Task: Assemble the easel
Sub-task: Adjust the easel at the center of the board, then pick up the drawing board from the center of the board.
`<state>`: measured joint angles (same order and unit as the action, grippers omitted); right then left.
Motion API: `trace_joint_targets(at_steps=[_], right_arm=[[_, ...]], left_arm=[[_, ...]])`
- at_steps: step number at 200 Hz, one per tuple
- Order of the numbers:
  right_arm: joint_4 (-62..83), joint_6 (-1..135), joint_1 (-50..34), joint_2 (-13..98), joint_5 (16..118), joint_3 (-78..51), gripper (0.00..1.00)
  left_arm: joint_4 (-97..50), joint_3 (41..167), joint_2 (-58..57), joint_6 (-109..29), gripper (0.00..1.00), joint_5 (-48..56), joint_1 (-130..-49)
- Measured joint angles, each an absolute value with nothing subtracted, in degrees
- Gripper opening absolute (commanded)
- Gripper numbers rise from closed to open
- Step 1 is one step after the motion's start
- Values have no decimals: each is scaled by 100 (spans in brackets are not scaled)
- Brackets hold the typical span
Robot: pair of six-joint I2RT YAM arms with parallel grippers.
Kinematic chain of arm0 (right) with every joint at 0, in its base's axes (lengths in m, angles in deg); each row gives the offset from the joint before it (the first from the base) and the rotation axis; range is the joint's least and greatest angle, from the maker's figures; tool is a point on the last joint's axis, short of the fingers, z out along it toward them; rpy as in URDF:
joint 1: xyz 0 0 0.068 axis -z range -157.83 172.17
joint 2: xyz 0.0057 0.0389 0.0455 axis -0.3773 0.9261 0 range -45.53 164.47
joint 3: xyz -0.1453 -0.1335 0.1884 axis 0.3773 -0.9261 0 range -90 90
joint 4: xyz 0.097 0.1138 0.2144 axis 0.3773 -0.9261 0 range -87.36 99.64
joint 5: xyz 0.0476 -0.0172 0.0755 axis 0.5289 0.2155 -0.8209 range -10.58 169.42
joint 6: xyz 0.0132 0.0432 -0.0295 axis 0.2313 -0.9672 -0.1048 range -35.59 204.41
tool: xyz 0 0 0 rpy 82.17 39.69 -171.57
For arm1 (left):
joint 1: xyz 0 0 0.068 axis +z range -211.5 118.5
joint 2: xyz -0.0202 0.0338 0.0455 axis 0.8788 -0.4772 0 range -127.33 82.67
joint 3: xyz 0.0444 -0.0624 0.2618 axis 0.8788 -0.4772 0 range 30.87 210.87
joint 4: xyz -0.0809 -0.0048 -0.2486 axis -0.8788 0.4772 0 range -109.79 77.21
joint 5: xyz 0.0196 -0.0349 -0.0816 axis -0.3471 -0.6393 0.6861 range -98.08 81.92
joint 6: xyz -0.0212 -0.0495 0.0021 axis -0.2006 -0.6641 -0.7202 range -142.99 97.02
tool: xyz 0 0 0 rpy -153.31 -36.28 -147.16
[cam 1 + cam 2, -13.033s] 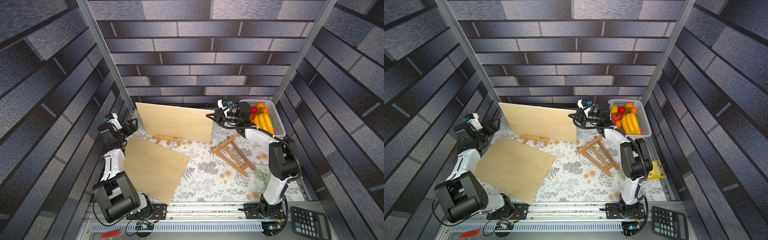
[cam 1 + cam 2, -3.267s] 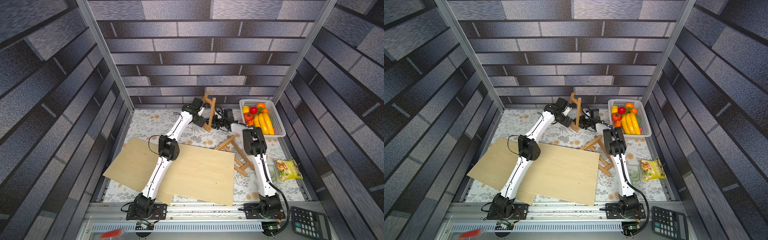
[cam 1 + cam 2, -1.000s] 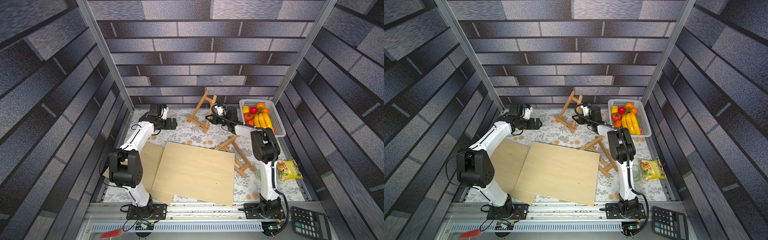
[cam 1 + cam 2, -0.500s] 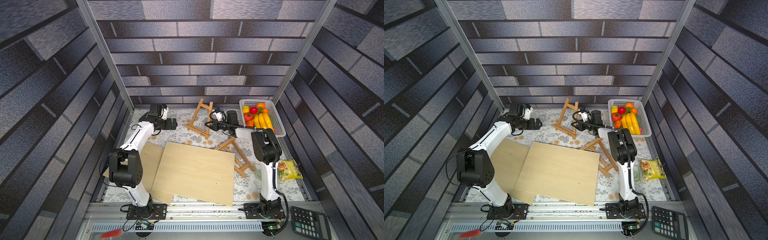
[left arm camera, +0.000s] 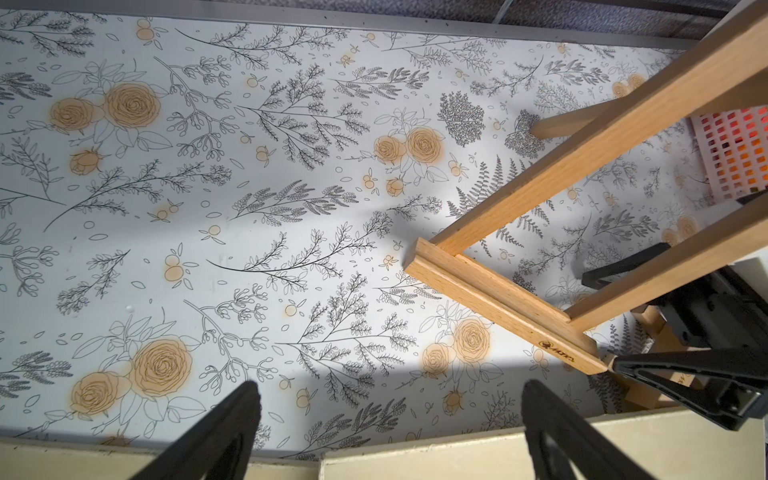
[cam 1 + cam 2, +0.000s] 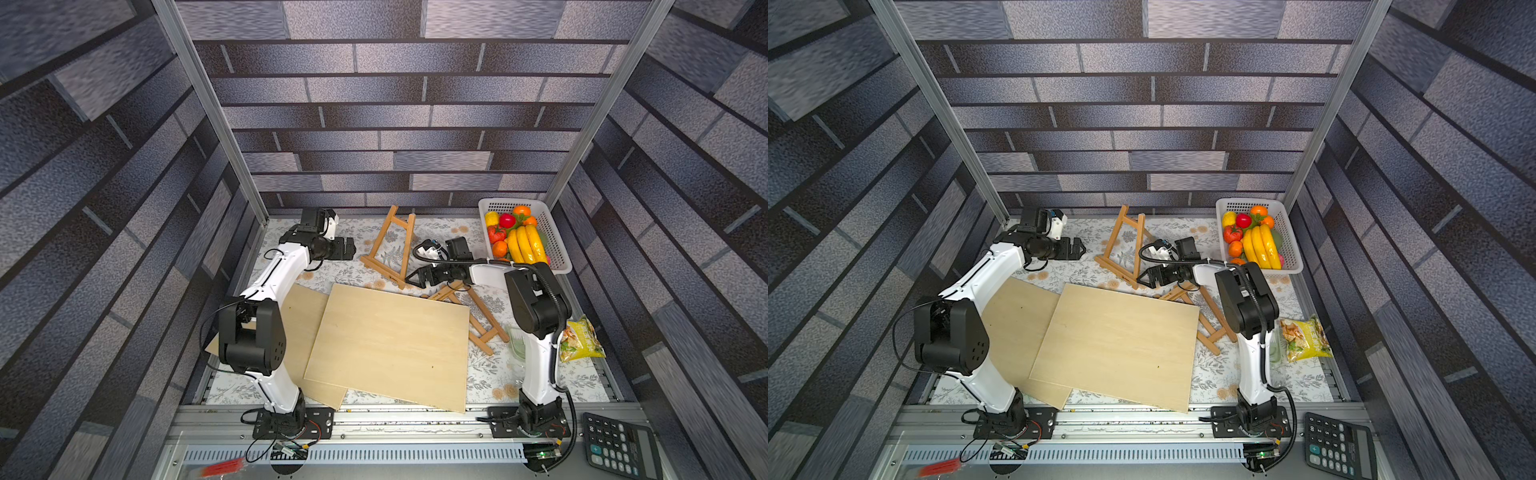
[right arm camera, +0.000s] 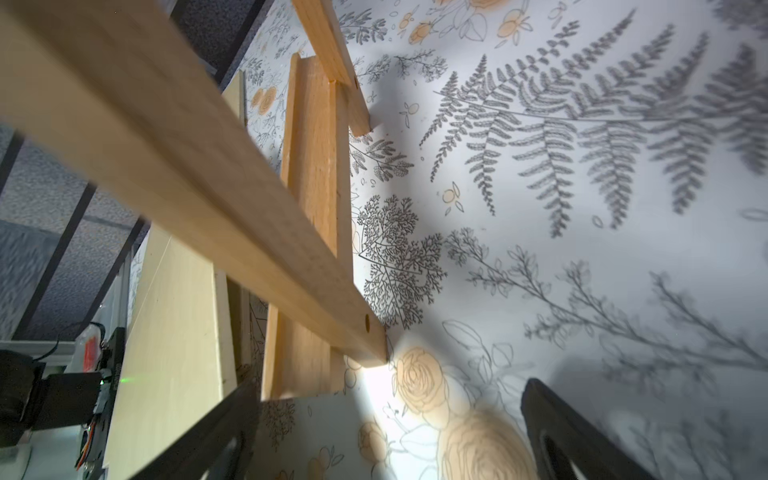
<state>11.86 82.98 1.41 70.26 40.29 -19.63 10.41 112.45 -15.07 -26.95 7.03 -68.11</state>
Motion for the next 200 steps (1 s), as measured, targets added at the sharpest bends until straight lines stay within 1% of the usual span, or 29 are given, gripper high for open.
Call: trace_joint_targets(at_steps=[22, 42, 58, 70, 85, 106, 131, 157, 176, 200], right_arm=[[1387, 8117, 150, 6060, 4647, -2420, 100], [1475, 7594, 189, 5382, 5220, -2431, 100], [1451, 7072, 312, 5136, 5261, -2284, 100], [1414, 6692, 404, 5087, 5170, -2177, 94], [957, 6311, 456, 5059, 5113, -2024, 91], [-99, 5988, 434, 4648, 5242, -2114, 92], [-1404, 5802, 412, 3313, 5469, -2752, 93], [-2335, 5643, 393, 2124, 5316, -3552, 93], [-2567, 5433, 393, 1765, 5080, -4389, 92], [-2682, 5229, 393, 1702, 4964, -5274, 92]], left_arm=[[801, 10734, -1246, -2756, 100, 926, -6706], [790, 10220, -919, -2931, 100, 1315, -6494], [934, 10198, -864, -3110, 100, 1669, -6280], [1229, 10306, -879, -3163, 100, 1925, -6153], [1841, 10548, -932, -3141, 100, 2159, -6022], [2731, 10778, -958, -3032, 100, 2225, -6000], [3640, 10738, -958, -2833, 100, 2187, -6000], [4123, 10456, -964, -2745, 100, 2115, -5935], [4197, 10327, -1021, -2745, 100, 2069, -5882], [4149, 10233, -1277, -2743, 100, 2028, -5873]])
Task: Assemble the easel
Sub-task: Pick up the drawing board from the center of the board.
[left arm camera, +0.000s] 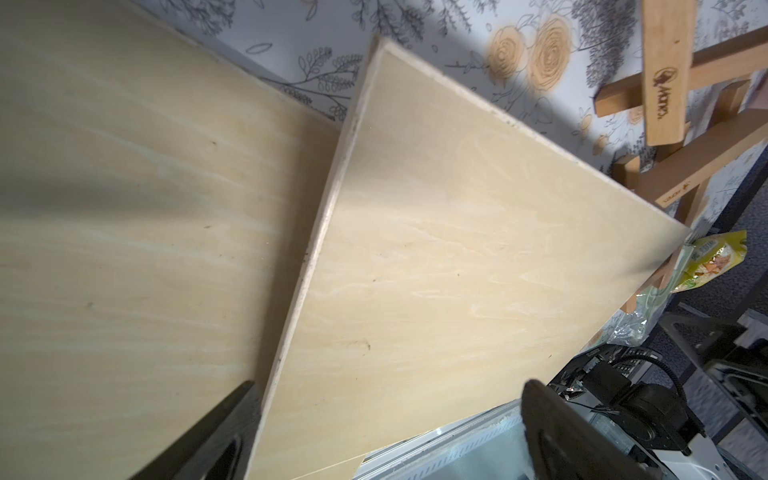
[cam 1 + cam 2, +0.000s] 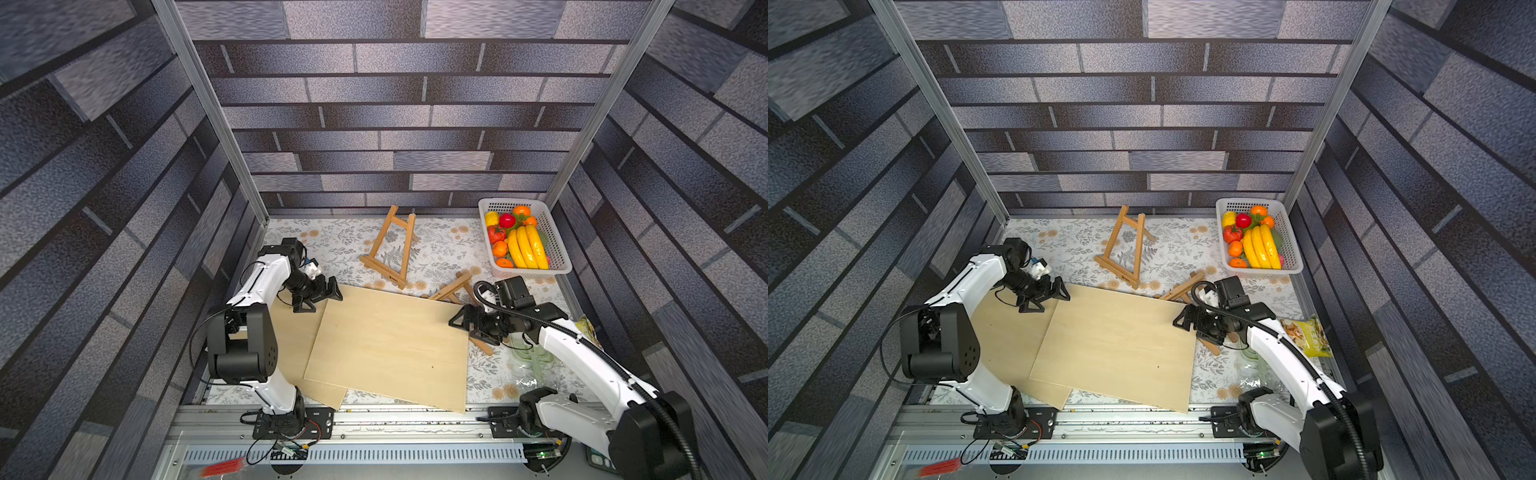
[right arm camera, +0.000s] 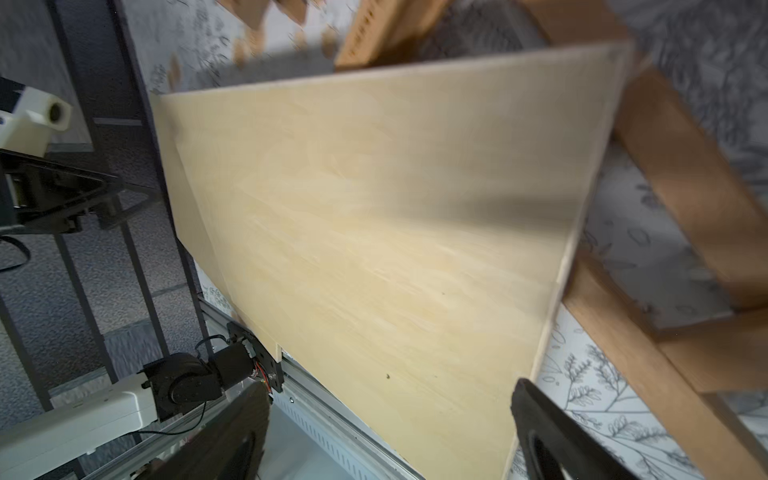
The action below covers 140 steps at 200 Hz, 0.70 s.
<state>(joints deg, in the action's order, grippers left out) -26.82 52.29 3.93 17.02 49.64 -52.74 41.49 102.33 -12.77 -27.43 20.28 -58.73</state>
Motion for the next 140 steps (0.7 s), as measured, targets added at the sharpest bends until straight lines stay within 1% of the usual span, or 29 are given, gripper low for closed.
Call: trace_joint_targets(at_steps=[46, 65, 82, 97, 114, 129, 140], right_arm=[[-2715, 5205, 393, 1453, 5183, -5866, 90], [-2442, 5181, 393, 1479, 5161, -6100, 87], [-2009, 5162, 393, 1726, 5023, -6330, 86], [-1635, 5164, 391, 1907, 4848, -6437, 86], [-1133, 5188, 393, 1960, 4708, -6494, 86], [-588, 5208, 393, 1966, 4590, -6581, 83], [-223, 5173, 393, 1982, 4520, -6736, 80]], left_arm=[[3976, 10080, -1686, -2636, 100, 1993, -6075], [3922, 10039, -1736, -2582, 100, 2002, -6110], [3852, 9997, -1841, -2509, 100, 2054, -6112], [3802, 9989, -2001, -2459, 96, 2157, -6120], [3714, 9989, -2154, -2429, 88, 2207, -6164], [3653, 9989, -2199, -2376, 87, 2259, -6228], [3629, 9989, -2215, -2339, 84, 2264, -6256]])
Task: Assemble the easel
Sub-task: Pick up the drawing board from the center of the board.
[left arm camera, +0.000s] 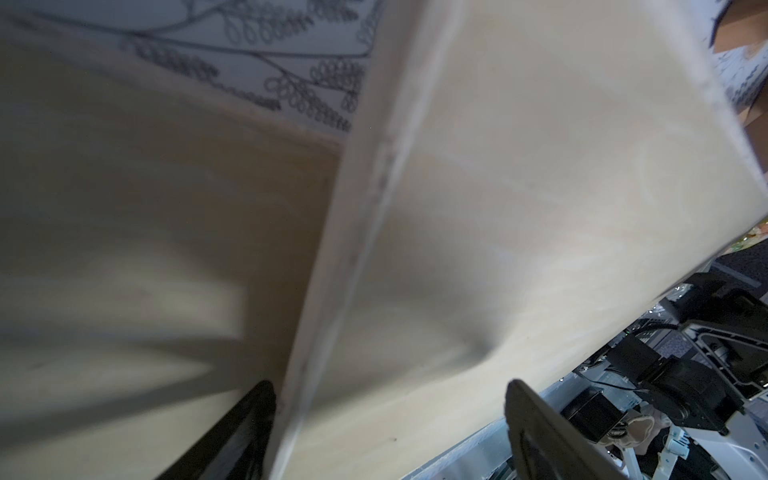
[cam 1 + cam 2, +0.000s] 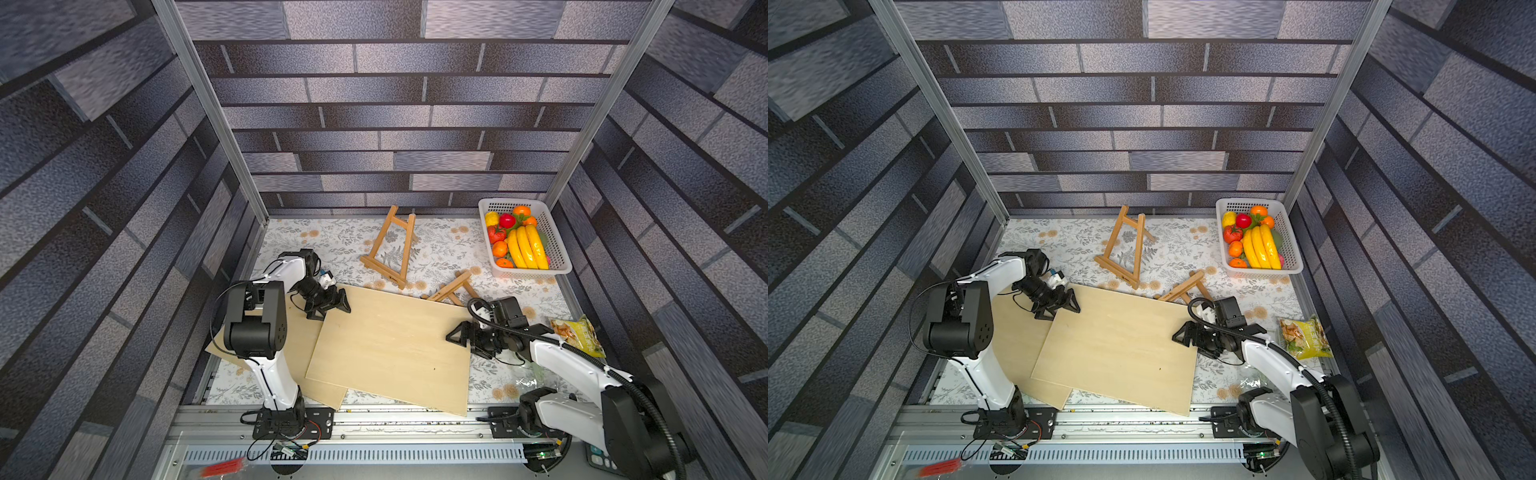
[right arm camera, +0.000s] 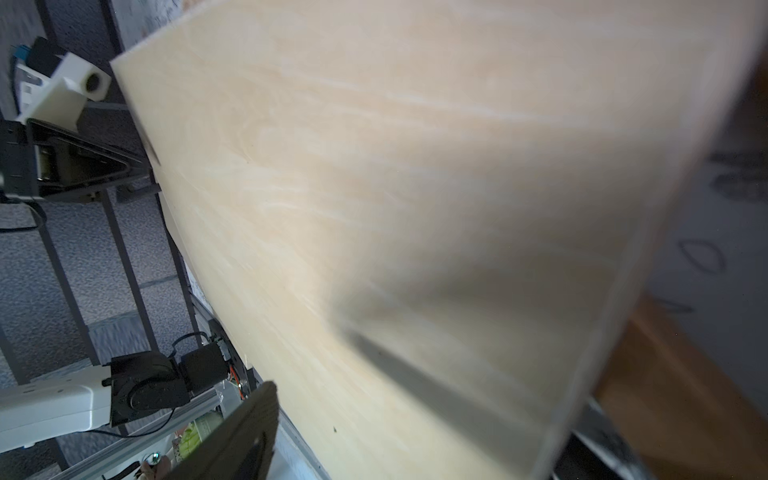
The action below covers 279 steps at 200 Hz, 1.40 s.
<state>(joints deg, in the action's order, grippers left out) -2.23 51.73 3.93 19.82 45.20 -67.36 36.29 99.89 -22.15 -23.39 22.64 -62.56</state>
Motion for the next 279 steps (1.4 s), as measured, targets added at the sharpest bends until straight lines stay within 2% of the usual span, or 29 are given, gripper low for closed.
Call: trace_joint_targets(at_steps=[29, 50, 60, 79, 103, 109, 117, 141, 190, 226, 264, 269, 270, 272, 279], right_arm=[[865, 5044, 408, 2003, 4431, -7222, 68], [1263, 4915, 454, 2065, 4501, -7340, 32], [1597, 4773, 585, 2069, 4109, -7379, 18], [2343, 4174, 622, 1888, 3445, -7324, 16], [2579, 3966, 502, 1496, 3539, -7309, 11], [2561, 3935, 450, 1370, 3602, -7313, 8], [2522, 3916, 397, 1208, 3672, -7313, 0], [2246, 3938, 310, 690, 3799, -7305, 0], [183, 4775, 165, -530, 4169, -6524, 0], [-794, 5852, 163, -471, 4166, -5661, 0], [-958, 6821, 154, -154, 3926, -5252, 0], [-943, 6915, 154, -117, 3891, -5230, 0], [-938, 6934, 154, -106, 3878, -5224, 0], [-936, 6974, 154, -88, 3867, -5217, 0], [-899, 7076, 154, -51, 3810, -5204, 0]], left_arm=[[3546, 9971, -2272, -2302, 79, 2329, -6234], [3476, 9947, -2335, -2273, 73, 2415, -6125], [3430, 9958, -2339, -2199, 73, 2288, -6035], [3166, 10035, -2346, -1991, 73, 2277, -5753], [2997, 10035, -2352, -1965, 72, 2362, -5731], [2982, 10035, -2357, -1965, 72, 2380, -5731], [2943, 10032, -2359, -1967, 72, 2421, -5729], [2842, 10021, -2385, -1998, 73, 2649, -5696], [2875, 9947, -2300, -2088, 74, 3490, -5602], [2873, 9763, -1937, -2105, 79, 4198, -5390], [2348, 9079, -1314, -2101, 85, 5175, -4881], [2267, 8983, -1240, -2092, 87, 5287, -4827], [2245, 8957, -1220, -2083, 94, 5319, -4816], [2208, 8920, -1194, -2079, 98, 5368, -4798], [2110, 8819, -1124, -2039, 100, 5510, -4761]])
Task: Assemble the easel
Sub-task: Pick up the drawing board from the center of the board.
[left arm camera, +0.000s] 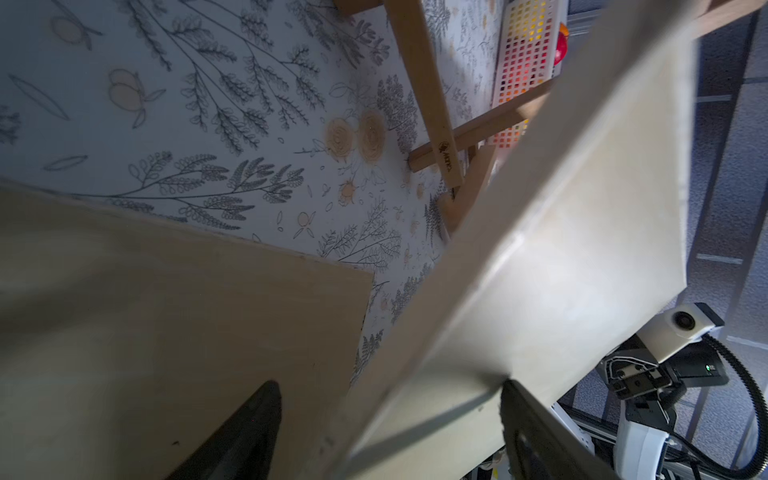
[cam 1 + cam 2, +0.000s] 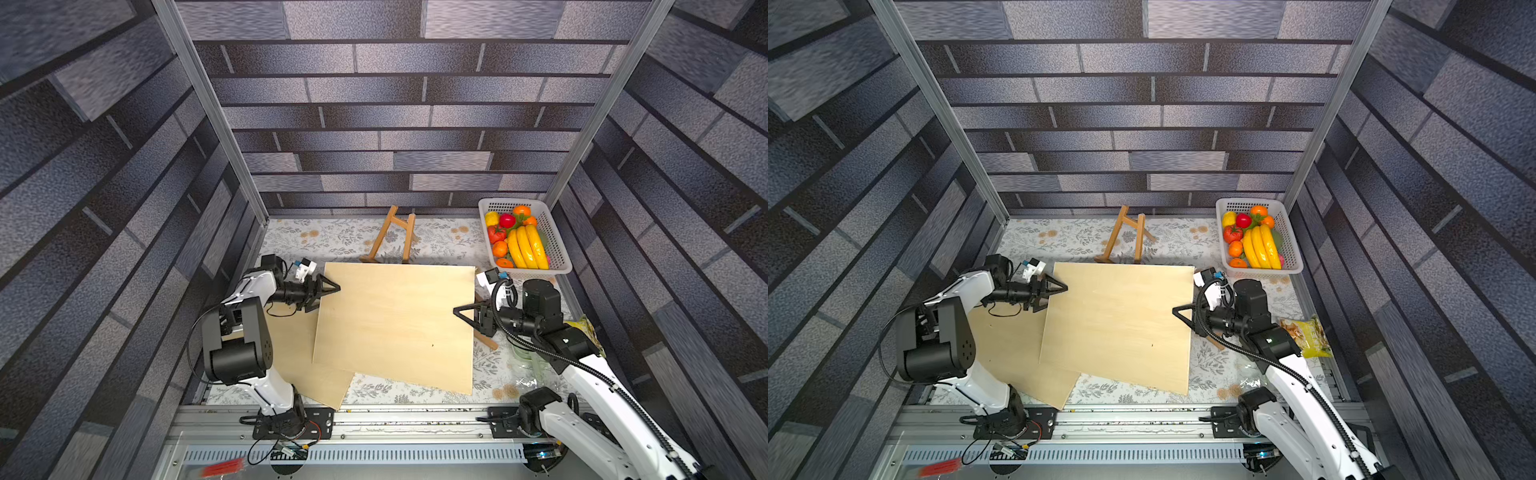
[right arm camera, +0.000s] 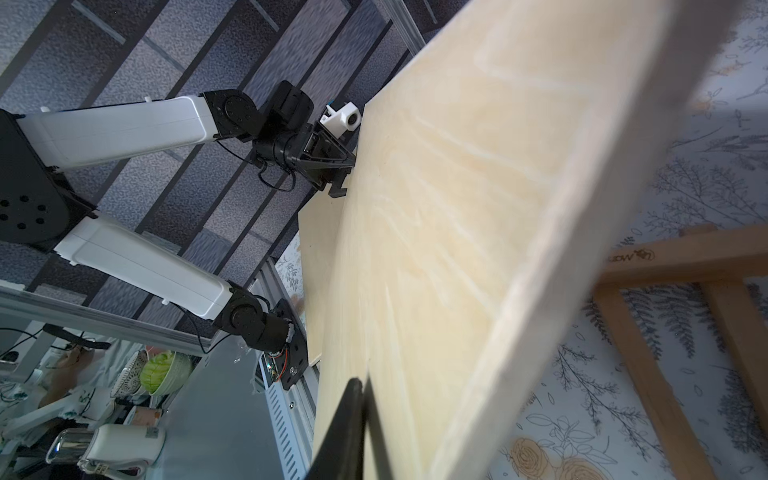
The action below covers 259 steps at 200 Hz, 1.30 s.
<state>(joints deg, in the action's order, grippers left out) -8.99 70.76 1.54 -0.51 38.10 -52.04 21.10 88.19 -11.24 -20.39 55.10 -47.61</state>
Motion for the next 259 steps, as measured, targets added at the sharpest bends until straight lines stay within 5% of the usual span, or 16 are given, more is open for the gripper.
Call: trace_joint_targets(at_steps=[104, 163, 189, 201, 259], right_arm=[[-619, 8263, 126, 386, 3390, -5670, 0], [-191, 8855, 135, 581, 3406, -6024, 0], [13, 8974, 240, 672, 3340, -6188, 0], [41, 9052, 283, 699, 3318, -6194, 0], [-243, 9773, 286, 720, 3344, -6118, 0]], left_arm=[[1358, 8564, -512, -1338, 100, 5883, -4628], [820, 8559, -405, -1132, 89, 5859, -4606], [777, 8553, -383, -1128, 91, 5853, -4608], [790, 8544, -355, -1128, 100, 5824, -4615], [899, 8520, 50, -1091, 100, 5630, -4650]])
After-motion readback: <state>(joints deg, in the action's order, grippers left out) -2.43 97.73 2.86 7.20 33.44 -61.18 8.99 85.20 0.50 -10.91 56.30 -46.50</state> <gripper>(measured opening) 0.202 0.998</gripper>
